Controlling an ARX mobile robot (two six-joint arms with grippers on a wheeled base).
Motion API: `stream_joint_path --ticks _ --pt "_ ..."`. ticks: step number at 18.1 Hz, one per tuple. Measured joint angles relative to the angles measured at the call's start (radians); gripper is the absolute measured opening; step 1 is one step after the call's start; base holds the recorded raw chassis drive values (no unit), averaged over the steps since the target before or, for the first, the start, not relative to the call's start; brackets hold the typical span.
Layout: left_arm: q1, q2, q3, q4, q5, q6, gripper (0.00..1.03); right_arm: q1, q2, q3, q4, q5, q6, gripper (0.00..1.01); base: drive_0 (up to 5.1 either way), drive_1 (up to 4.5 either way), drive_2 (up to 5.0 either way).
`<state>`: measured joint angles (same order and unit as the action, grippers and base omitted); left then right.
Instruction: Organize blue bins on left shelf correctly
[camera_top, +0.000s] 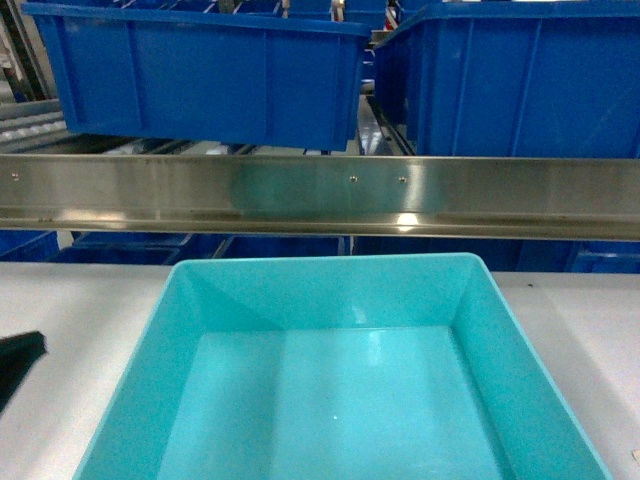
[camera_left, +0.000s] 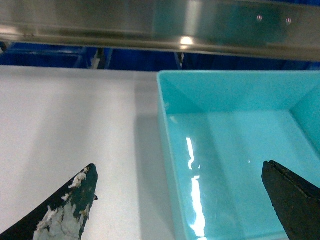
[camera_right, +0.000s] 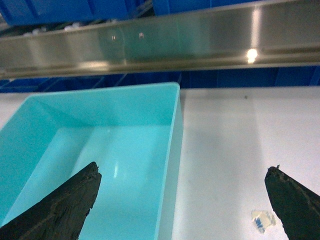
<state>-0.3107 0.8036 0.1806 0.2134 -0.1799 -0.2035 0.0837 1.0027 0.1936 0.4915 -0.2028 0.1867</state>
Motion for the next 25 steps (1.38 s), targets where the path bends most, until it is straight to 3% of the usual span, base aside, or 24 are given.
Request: stream_joint_path --ticks 2,5,12,14,15,19,25 --pt "-0.03 0.079 0.059 -0.041 0.0 -0.007 0.98 -0.014 0.094 0.029 0.003 -0.027 0.008 0.98 0.0 0.0 0.0" --pt "-0.018 0.144 0.104 -0.087 -0.03 -0.006 0.98 -0.012 0.128 0.095 -0.082 -0.042 -0.023 0.98 0.0 0.0 0.0" --pt "-0.018 0.144 0.104 -0.087 -0.028 -0.007 0.98 -0.013 0.131 0.096 -0.087 -0.05 -0.037 0.98 0.0 0.0 0.0" --pt "-0.039 0.214 0.125 -0.076 -0.03 -0.041 0.98 -0.017 0.21 0.116 -0.087 -0.096 -0.033 0.98 0.0 0.0 0.0" --pt "-0.056 0.27 0.155 -0.055 -0.032 -0.056 0.98 0.004 0.26 0.159 -0.108 -0.132 -0.03 0.98 0.0 0.0 0.0" --pt "-0.096 0.342 0.209 -0.026 -0.068 -0.059 0.98 0.043 0.37 0.282 -0.167 -0.217 -0.041 0.98 0.0 0.0 0.0" --pt "-0.098 0.377 0.192 -0.034 -0.092 -0.075 0.98 0.065 0.452 0.307 -0.209 -0.22 -0.087 0.98 0.0 0.0 0.0"
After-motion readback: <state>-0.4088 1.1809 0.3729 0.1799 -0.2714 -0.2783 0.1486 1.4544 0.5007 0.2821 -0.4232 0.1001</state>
